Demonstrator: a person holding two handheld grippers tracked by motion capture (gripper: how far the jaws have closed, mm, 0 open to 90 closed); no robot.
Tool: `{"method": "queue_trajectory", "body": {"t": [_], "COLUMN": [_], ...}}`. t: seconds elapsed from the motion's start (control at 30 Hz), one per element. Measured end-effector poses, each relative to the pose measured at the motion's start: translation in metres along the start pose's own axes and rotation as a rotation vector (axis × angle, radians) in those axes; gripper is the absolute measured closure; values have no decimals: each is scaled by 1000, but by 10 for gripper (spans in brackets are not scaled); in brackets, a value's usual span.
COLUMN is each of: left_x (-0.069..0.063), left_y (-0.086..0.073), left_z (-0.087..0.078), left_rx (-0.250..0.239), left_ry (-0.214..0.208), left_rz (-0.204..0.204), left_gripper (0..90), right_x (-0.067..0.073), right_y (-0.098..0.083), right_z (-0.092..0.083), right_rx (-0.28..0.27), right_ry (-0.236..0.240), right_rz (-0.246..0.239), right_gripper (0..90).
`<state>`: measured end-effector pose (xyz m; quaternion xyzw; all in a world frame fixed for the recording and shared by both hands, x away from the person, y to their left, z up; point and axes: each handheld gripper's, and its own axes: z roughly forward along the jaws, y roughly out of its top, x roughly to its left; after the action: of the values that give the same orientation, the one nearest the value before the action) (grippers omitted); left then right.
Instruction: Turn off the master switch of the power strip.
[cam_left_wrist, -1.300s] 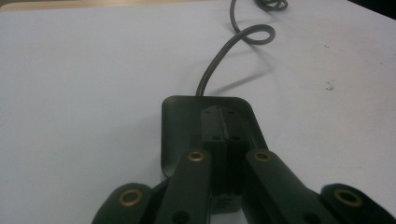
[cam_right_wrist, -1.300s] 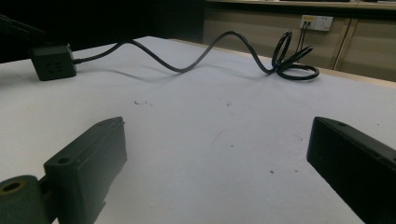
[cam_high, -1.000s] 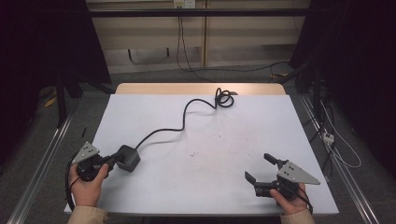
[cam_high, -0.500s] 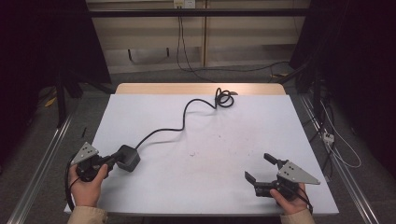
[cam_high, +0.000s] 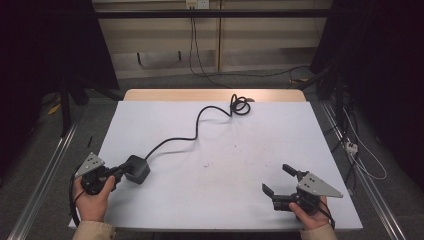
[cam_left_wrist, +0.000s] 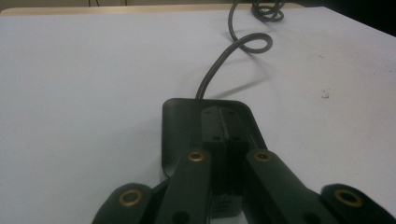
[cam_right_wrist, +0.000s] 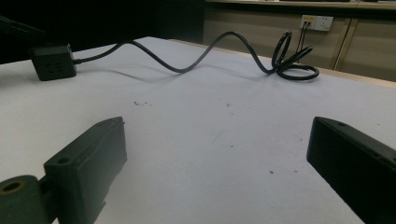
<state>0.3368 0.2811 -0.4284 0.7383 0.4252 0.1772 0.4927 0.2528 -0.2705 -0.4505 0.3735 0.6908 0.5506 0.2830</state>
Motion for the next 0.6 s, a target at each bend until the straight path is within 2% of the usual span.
{"method": "queue_trajectory", "body": {"t": [0.1,0.17,0.6], "left_x": [0,1,0], "left_y": [0,1,1], "left_z": [0,-1,-2], "left_rx": [-3,-25,-24], "left_ry": [1,-4,1], "left_rz": [0,-18,-14], "left_gripper": [900,900,900], "right_x": [0,0,0], "right_y": [0,0,0], "right_z": [0,0,0], "right_rx": [-1,-1,-1], "right_ry": [0,0,1], "right_rz": [3,2,1], "right_gripper": [45,45,45]}}
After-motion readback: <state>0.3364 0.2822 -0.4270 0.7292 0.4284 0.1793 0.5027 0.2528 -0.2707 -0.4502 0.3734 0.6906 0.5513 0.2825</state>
